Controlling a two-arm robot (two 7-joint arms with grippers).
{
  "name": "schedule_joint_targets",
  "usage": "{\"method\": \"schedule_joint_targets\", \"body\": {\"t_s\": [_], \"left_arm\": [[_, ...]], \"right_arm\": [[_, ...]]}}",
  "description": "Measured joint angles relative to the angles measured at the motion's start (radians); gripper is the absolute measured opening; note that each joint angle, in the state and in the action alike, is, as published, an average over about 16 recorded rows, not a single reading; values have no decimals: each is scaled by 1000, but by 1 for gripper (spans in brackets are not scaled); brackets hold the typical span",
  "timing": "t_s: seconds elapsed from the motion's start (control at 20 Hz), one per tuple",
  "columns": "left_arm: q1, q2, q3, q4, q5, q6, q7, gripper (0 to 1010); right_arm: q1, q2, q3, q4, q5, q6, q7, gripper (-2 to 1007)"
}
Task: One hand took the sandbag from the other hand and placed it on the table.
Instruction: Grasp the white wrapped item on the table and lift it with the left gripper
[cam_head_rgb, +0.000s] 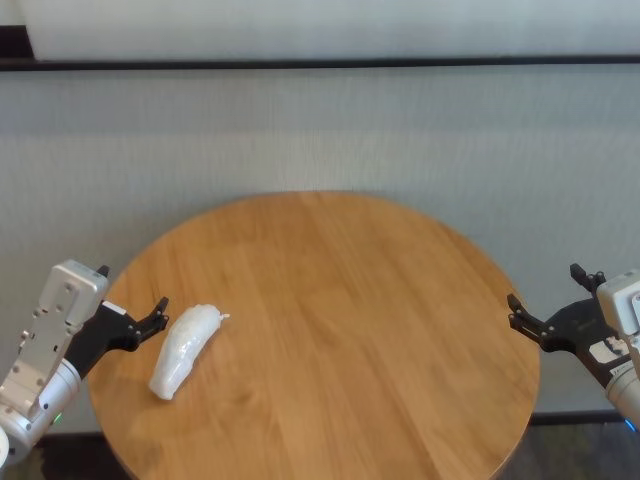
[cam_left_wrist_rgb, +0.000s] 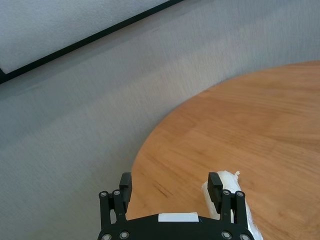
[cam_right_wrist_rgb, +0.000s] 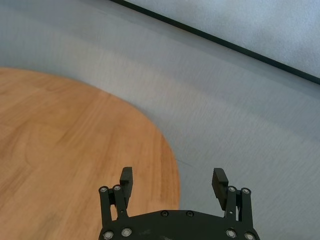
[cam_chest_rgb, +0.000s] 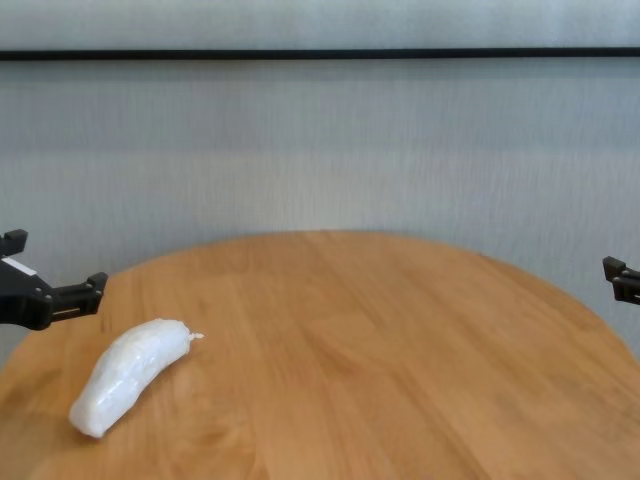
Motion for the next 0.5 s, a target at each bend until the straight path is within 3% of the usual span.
{"method": "schedule_joint_targets", "body": {"t_s": [0.5], "left_arm": [[0, 0, 0, 0, 0, 0, 0, 1000]], "right_arm": [[0, 0, 0, 0, 0, 0, 0, 1001]]}}
